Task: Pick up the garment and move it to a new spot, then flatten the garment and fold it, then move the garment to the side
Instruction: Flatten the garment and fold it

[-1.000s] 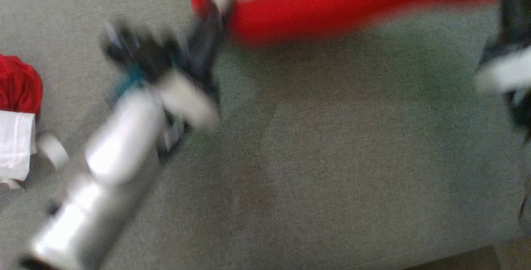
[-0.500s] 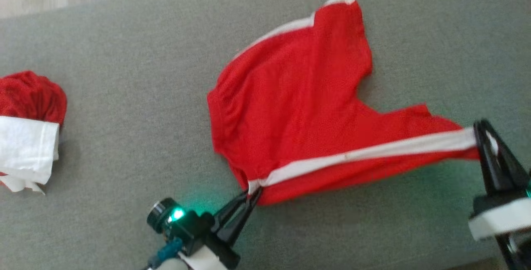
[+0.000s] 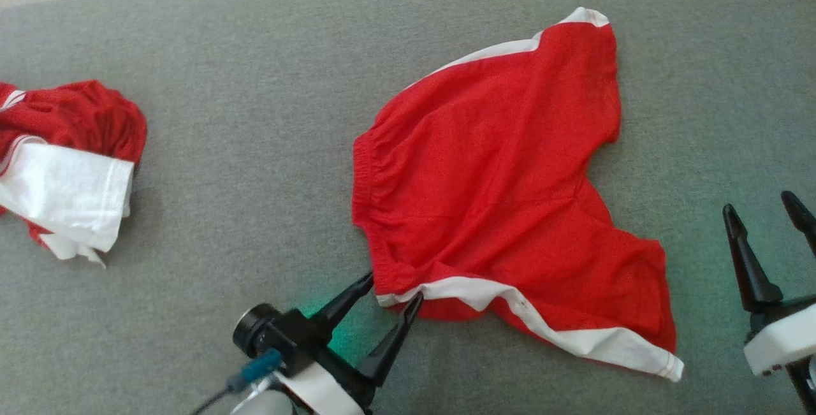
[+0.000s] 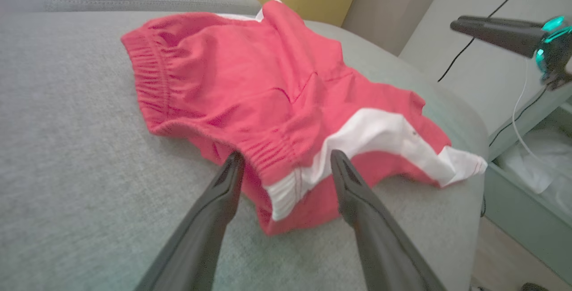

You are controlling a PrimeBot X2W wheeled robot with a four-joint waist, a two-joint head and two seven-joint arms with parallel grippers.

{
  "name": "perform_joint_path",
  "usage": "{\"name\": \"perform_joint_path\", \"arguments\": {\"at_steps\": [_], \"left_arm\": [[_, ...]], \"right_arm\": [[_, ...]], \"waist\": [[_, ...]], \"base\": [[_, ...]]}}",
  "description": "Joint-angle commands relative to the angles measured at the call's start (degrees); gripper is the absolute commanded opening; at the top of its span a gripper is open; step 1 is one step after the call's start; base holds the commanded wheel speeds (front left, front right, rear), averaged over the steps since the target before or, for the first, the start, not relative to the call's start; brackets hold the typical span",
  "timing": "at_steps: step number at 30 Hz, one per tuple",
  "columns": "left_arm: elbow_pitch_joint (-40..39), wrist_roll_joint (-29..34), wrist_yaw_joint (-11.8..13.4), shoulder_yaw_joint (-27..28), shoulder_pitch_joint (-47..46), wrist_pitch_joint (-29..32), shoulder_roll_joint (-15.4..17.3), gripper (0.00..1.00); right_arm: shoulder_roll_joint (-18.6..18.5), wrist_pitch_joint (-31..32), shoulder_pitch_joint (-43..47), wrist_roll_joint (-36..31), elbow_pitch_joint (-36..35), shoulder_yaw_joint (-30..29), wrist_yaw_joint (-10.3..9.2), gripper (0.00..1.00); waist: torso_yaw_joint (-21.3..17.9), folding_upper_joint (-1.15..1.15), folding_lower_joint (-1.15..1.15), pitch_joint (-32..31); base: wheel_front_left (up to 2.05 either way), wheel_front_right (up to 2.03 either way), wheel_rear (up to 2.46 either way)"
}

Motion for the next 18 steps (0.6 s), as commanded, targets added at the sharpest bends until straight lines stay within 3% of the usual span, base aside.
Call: {"name": "perform_joint_path", "arguments": {"at_steps": [1, 4, 11, 18], "left_arm": [[-2.9, -1.8, -0.4, 1.7, -1.2, 0.3, 1.3, 1.00], [-8.5, -8.7, -0.6, 4.1, -0.3, 2.6, 3.8, 1.00], [-22.1, -26.6, -0.7, 11.8, -4.2, 11.8, 13.9, 1.00], [-18.6, -45.2, -0.8, 12.0, -13.1, 24.6, 15.0, 1.00]], "right_arm": [[-2.0, -0.2, -1.1, -0.3, -1.5, 0.5, -0.05, 1.00], [-1.8, -0.5, -1.9, -0.8, -0.7, 1.4, -0.05, 1.00], [-0.9, -1.2, -3.8, -1.2, 0.2, 3.8, -0.05, 1.00], [-1.0, -2.9, -6.9, -0.7, 2.6, 5.8, -0.05, 1.00]], "waist": [[0.3, 0.00, -0.01, -0.1], [0.4, 0.00, -0.01, -0.4], [-0.7, 0.00, -0.01, 0.6], [-3.5, 0.00, -0.01, 2.8]], "base": [[0.00, 0.00, 0.00], [0.00, 0.00, 0.00], [0.00, 0.00, 0.00], [0.00, 0.00, 0.00]]}}
